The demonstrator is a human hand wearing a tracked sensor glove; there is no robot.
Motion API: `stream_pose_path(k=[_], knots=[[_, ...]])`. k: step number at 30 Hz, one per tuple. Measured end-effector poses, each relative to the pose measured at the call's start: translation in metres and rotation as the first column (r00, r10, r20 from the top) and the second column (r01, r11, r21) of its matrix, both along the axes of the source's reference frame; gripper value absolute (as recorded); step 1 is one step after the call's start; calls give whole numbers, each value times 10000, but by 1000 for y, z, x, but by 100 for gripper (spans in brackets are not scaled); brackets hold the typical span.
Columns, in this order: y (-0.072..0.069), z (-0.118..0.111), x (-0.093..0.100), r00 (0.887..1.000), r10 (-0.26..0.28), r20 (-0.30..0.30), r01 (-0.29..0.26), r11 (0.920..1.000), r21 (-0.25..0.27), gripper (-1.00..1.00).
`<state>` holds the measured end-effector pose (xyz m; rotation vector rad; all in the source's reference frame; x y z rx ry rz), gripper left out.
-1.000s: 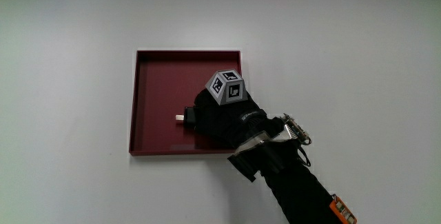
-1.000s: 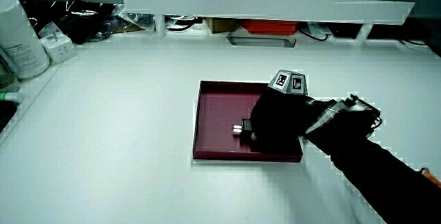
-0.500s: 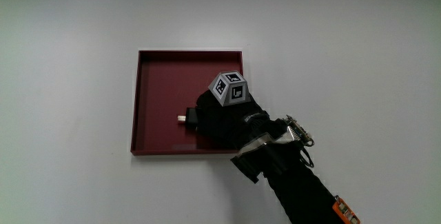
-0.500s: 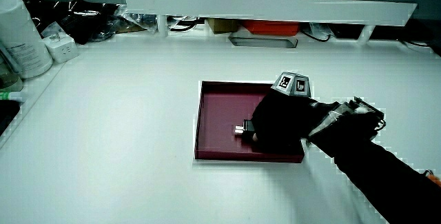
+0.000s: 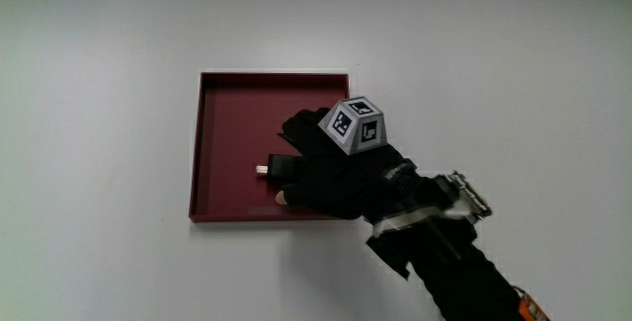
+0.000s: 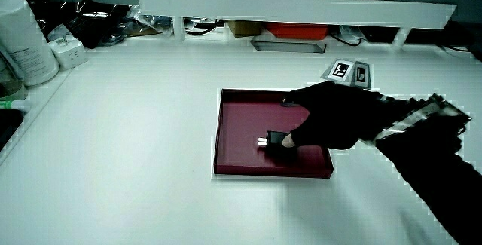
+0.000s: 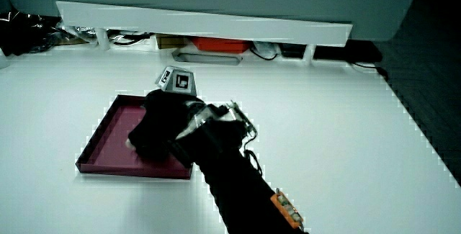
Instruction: Place charger into plate
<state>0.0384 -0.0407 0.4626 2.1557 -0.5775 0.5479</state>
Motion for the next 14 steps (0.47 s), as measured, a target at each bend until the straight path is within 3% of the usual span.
stream_pose_path(k=[8, 11, 14], knots=[[2, -55, 23, 9957, -221, 903, 206, 9996, 167, -100], [2, -70, 31, 9959, -347, 838, 332, 9993, 182, -100], [3, -82, 39, 9985, -432, 349, 418, 9983, 402, -100]])
